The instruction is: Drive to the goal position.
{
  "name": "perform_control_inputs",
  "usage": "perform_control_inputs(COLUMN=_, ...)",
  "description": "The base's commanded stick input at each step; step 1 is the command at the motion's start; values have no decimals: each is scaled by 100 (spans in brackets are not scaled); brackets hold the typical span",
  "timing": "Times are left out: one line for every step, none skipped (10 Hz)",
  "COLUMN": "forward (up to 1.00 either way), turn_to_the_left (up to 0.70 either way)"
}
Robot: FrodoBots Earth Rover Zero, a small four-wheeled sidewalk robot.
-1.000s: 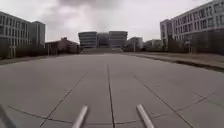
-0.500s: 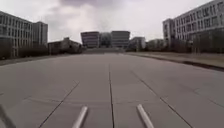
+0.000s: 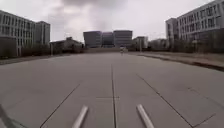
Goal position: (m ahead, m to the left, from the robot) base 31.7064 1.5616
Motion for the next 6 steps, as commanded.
perform_control_inputs(forward=100, turn_to_the_left=0)
perform_control_inputs(forward=100, turn_to_the_left=0)
perform_control_inputs(forward=100, turn_to_the_left=0)
perform_control_inputs(forward=100, turn_to_the_left=0)
perform_control_inputs(forward=100, turn_to_the_left=0)
perform_control_inputs(forward=100, turn_to_the_left=0)
